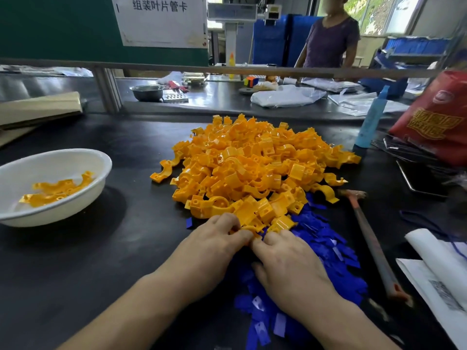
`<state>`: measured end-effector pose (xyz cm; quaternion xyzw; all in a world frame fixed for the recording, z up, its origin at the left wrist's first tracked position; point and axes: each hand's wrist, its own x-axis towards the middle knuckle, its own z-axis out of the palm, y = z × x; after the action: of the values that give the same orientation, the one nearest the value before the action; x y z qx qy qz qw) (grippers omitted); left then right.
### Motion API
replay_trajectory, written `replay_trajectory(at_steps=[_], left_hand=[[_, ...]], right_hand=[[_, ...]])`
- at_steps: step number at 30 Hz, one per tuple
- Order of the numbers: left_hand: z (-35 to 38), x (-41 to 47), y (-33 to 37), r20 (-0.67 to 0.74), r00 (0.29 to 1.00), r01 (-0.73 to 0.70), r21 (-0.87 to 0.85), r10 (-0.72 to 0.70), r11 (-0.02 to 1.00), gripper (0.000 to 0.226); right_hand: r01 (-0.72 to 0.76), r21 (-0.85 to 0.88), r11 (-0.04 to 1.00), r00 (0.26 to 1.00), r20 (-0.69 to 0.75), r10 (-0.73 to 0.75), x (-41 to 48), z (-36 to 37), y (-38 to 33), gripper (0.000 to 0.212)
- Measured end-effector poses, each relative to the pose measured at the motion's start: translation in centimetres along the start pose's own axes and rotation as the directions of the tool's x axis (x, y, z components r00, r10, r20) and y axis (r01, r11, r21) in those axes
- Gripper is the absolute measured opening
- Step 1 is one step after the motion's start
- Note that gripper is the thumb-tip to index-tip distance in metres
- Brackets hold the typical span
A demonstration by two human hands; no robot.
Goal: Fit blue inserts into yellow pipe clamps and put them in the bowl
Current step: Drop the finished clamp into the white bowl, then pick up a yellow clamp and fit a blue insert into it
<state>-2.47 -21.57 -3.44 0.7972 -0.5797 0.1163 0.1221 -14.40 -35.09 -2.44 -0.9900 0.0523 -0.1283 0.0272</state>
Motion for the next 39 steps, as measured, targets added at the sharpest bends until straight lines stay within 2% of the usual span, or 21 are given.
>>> replay_trajectory(at_steps=[4, 6, 8, 10, 12, 15, 17, 19, 22, 26, 29, 32, 35, 39], left_hand=[[-0.1, 0.2, -0.3, -0.009, 1.000, -0.003, -0.029, 0.003, 1.000, 0.035], [-0.7, 0.1, -0.4, -0.056, 0.990, 0.120, -0.155, -0.130, 0.981, 0.030], [-1.5, 0.0, -0.3, -0.056, 0.954, 0.262, -0.319, -0.294, 0.911, 0.029], [-2.3, -0.2, 0.0, -0.041, 0.903, 0.351, -0.503, -0.427, 0.790, 0.036], [-3.0, -0.3, 0.3, -0.024, 0.856, 0.372, -0.666, -0.517, 0.646, 0.037], [-3.4, -0.7, 0.5, 0.083, 0.786, 0.322, -0.901, -0.612, 0.292, 0.039], [-3.3, -1.0, 0.4, 0.137, 0.747, 0.294, -0.946, -0.651, 0.138, 0.042], [-3.1, -1.2, 0.5, 0.172, 0.708, 0.277, -0.960, -0.685, 0.045, 0.039], [-2.7, -1.6, 0.3, 0.258, 0.662, 0.280, -0.956, -0.704, -0.088, 0.023], [-2.1, -2.0, 0.1, 0.308, 0.673, 0.268, -0.949, -0.673, -0.165, 0.019], [-1.8, -2.1, 0.3, 0.298, 0.707, 0.249, -0.954, -0.641, -0.169, 0.022], [-1.4, -2.3, 0.4, 0.300, 0.715, 0.243, -0.954, -0.631, -0.177, 0.031], [-1.2, -2.3, 0.5, 0.320, 0.726, 0.281, -0.946, -0.608, -0.162, 0.043], [-1.2, -2.0, 0.9, 0.306, 0.770, 0.281, -0.950, -0.560, -0.132, 0.030]], right_hand=[[-0.002, 0.066, 0.998, 1.000, -0.013, 0.003, 0.0, 0.0, 0.0, 0.015], [-0.035, 0.137, 0.990, 0.998, -0.040, 0.041, -0.1, 0.1, 0.4, 0.013], [-0.072, 0.218, 0.973, 0.992, -0.085, 0.092, -0.2, 0.2, 0.8, 0.011], [-0.093, 0.286, 0.954, 0.983, -0.124, 0.133, -0.3, 0.1, 1.1, 0.007], [-0.097, 0.325, 0.941, 0.974, -0.164, 0.157, -0.4, 0.0, 1.3, 0.006], [-0.127, 0.398, 0.908, 0.952, -0.207, 0.224, -0.3, -0.4, 1.7, 0.010], [-0.158, 0.483, 0.861, 0.940, -0.194, 0.281, -0.2, -0.7, 1.9, 0.011], [-0.180, 0.602, 0.778, 0.928, -0.158, 0.337, -0.2, -1.3, 1.9, 0.010], [-0.165, 0.772, 0.614, 0.918, -0.108, 0.382, 0.1, -2.7, 1.3, 0.011], [-0.082, 0.899, 0.430, 0.958, -0.048, 0.283, 1.1, -4.3, -0.6, 0.011], [-0.072, 0.919, 0.388, 0.968, -0.030, 0.251, 2.0, -3.6, -2.1, 0.018], [-0.041, 0.898, 0.438, 0.958, -0.089, 0.273, 1.9, -2.3, -3.0, 0.027], [0.007, 0.856, 0.517, 0.963, -0.146, 0.228, 1.3, -1.5, -3.1, 0.019], [0.031, 0.779, 0.627, 0.958, -0.203, 0.204, 1.2, -1.3, -2.7, 0.013]])
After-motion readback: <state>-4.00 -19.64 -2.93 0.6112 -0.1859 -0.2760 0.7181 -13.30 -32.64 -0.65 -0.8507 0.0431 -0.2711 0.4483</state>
